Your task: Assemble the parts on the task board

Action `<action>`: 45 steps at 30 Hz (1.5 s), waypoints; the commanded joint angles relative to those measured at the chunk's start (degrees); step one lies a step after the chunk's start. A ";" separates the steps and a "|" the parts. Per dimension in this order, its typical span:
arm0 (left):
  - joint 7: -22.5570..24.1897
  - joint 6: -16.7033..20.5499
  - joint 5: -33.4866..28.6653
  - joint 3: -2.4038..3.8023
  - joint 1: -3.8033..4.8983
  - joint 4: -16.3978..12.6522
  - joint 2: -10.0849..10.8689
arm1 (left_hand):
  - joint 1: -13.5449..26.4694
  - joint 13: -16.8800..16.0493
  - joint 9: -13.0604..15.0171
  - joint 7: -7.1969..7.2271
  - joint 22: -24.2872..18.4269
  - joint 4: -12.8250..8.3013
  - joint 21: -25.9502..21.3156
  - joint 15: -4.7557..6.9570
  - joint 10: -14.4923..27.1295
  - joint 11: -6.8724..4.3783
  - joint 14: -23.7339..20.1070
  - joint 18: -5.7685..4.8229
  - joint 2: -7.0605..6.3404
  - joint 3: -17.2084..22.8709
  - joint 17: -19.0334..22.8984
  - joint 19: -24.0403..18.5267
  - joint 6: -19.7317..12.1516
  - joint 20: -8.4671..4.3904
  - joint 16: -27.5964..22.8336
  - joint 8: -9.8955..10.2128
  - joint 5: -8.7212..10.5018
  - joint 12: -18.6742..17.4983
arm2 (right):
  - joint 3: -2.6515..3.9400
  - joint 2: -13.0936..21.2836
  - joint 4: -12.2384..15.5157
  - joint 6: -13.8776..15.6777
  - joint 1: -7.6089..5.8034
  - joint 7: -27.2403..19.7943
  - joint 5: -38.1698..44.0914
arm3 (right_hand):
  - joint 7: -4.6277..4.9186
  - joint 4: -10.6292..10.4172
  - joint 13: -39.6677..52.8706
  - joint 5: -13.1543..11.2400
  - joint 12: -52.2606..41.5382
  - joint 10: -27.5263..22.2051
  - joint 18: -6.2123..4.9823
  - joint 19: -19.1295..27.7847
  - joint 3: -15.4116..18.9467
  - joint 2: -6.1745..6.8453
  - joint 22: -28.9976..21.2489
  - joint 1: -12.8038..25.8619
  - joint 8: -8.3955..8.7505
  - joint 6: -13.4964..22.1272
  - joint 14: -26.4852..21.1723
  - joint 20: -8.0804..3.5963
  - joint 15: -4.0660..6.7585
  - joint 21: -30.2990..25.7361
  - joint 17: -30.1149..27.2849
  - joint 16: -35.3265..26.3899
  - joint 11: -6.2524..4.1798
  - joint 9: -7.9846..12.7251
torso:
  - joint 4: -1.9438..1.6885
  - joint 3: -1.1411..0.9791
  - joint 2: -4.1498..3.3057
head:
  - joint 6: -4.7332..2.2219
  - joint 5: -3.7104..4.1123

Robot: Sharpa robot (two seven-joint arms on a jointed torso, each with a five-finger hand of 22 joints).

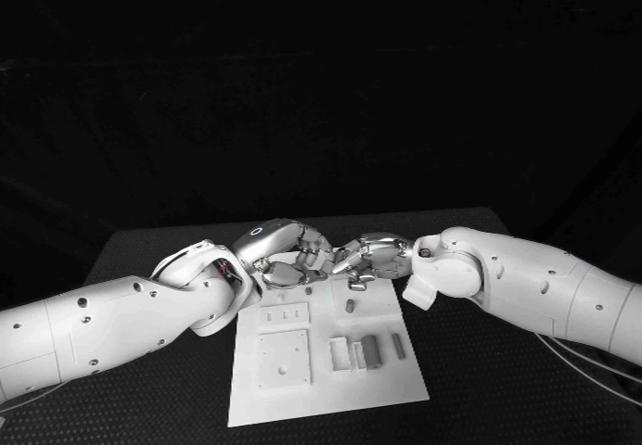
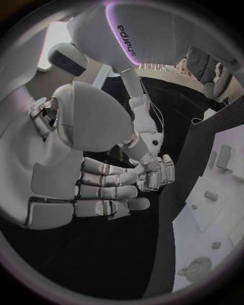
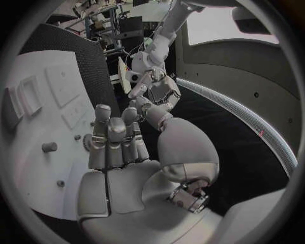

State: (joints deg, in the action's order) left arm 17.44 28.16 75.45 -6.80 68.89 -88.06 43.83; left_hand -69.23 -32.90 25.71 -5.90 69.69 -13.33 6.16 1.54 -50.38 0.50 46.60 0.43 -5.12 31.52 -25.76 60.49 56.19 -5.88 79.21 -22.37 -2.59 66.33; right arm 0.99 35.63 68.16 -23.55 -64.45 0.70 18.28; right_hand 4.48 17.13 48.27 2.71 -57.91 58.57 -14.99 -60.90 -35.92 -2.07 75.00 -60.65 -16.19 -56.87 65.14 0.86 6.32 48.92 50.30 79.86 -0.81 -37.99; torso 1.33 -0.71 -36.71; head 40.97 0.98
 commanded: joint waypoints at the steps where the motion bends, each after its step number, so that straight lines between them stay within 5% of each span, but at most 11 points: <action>1: 0.68 0.74 -0.46 0.04 0.01 -0.23 -0.23 | 0.03 -0.11 0.74 0.13 0.16 0.04 -0.19 0.07 -0.39 -0.35 0.40 -0.43 0.63 0.49 -0.02 0.49 1.12 -0.10 0.38 -1.15 -0.19 0.32 | 0.03 -0.10 -0.33 1.33 0.03 -0.59 0.09 | 1.07 -0.30 -0.09 0.19 -0.11 -0.06 -0.01 0.34 -0.21 -0.49 1.00 -0.05 -0.14 -1.17 -0.20 -0.09 0.44 0.22 0.07 0.25 0.12 -2.38 | 0.01 0.01 0.01 | -0.02 0.02; 11: 0.63 1.40 -1.08 0.05 0.01 -0.28 -0.35 | 0.00 -0.21 1.06 0.27 0.39 0.15 -0.21 0.27 -0.62 -0.53 0.66 -0.43 0.71 0.64 -0.05 0.79 1.49 -0.26 0.53 -1.55 -0.19 0.48 | 0.03 -0.77 -1.17 3.62 0.03 -0.36 0.98 | 1.76 -0.35 -0.65 0.18 0.93 -1.57 -0.01 1.10 -0.25 -0.40 0.84 0.51 0.86 0.46 -1.17 0.35 -0.20 -0.18 -0.05 -0.28 0.79 -2.48 | -0.02 0.01 -0.01 | -0.18 0.26; 21: 0.61 0.95 -1.26 0.05 0.01 -0.27 -0.47 | 0.39 -0.26 1.20 0.26 0.53 0.38 -0.27 0.39 -0.73 -0.57 0.79 -0.43 0.41 0.48 -0.04 0.92 1.41 -0.29 0.59 -1.64 -0.19 0.54 | 0.03 -1.20 -1.57 5.58 0.03 -0.47 1.38 | 3.91 -0.33 -2.11 0.18 2.70 -3.54 -0.01 1.72 -0.36 0.79 0.96 -0.31 4.38 5.91 -2.06 0.64 -2.11 -0.11 0.01 -0.33 2.81 -1.11 | -0.04 -0.01 0.00 | -0.28 0.30; 37: 0.00 1.21 -1.50 0.06 0.01 0.18 -0.31 | 0.56 -0.29 1.27 0.22 0.63 0.50 -0.35 0.47 -0.80 -0.59 0.87 -0.43 0.11 0.42 -0.02 1.02 1.19 -0.34 0.60 -1.60 -0.19 0.57 | 0.03 -0.93 -1.61 5.19 0.03 -0.25 1.72 | 4.08 -0.29 -2.28 0.18 2.59 -3.72 -0.01 1.89 -0.52 0.85 0.98 -1.09 4.51 5.78 -2.19 0.68 -2.32 -0.01 0.01 -0.26 2.99 -0.94 | -0.02 -0.03 0.00 | -0.39 0.24; 45: -1.99 -0.14 -1.96 0.05 0.02 0.33 0.12 | 0.63 -0.29 1.31 0.14 0.67 0.54 -0.41 0.51 -0.83 -0.55 0.91 -0.43 -0.12 0.40 0.00 1.07 1.04 -0.35 0.58 -1.57 -0.19 0.56 | 0.03 -0.31 -2.44 9.33 0.02 -1.62 4.90 | 4.09 -0.30 -2.33 0.17 2.56 -3.73 -0.01 1.92 -0.37 1.15 0.98 -1.05 4.55 5.79 -2.21 0.73 -2.33 0.01 -0.02 -0.28 3.01 -0.90 | -0.02 -0.01 0.00 | -0.32 -0.19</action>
State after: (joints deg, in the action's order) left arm 16.53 28.77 74.24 -6.80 68.87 -87.69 43.95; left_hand -68.87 -33.12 25.71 -5.52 70.29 -13.09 5.94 2.15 -51.22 -0.11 47.20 0.43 -5.14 31.91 -25.77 61.34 56.58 -6.25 79.43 -22.47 -2.60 66.56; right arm 1.00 35.24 65.85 -16.79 -64.46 0.49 20.60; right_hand 7.92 16.75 46.02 2.71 -55.60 55.18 -14.62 -59.26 -36.30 -1.13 75.00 -61.34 -11.98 -51.49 62.94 1.65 4.27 48.91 50.28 79.86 2.14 -38.94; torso 1.30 -0.73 -36.71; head 40.58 0.98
